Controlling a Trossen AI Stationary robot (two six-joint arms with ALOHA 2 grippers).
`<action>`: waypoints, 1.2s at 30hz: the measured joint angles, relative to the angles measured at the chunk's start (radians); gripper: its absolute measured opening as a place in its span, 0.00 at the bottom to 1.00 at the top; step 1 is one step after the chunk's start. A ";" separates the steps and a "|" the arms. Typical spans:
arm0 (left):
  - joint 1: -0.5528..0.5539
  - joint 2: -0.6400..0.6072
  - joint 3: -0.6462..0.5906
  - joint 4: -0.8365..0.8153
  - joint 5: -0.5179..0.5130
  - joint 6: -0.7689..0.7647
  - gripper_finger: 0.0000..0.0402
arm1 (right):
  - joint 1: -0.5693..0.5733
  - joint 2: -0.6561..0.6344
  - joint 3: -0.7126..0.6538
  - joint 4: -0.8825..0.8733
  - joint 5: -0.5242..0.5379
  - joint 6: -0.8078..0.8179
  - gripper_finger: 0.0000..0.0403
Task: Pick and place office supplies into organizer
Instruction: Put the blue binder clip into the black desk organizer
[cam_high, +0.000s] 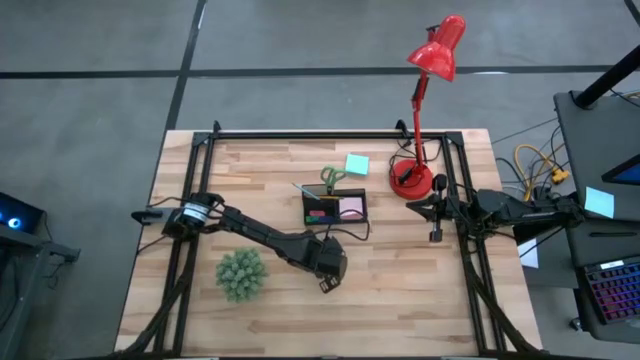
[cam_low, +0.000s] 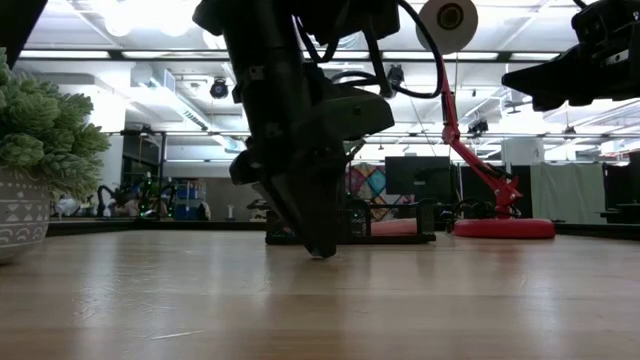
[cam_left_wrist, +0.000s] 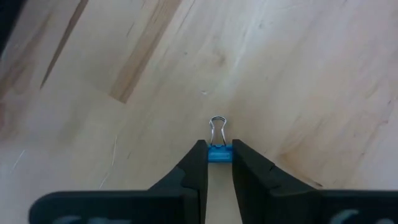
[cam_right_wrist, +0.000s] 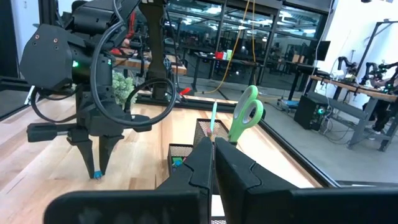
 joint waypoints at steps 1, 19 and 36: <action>0.000 0.000 0.000 0.000 0.000 0.000 0.09 | 0.000 0.000 0.000 0.000 0.000 0.000 0.02; 0.001 -0.007 0.038 -0.004 0.000 0.073 0.09 | 0.000 0.000 0.000 0.000 0.000 -0.007 0.02; 0.003 -0.100 0.032 -0.036 -0.141 0.213 0.09 | 0.000 0.000 0.000 0.000 0.000 -0.008 0.02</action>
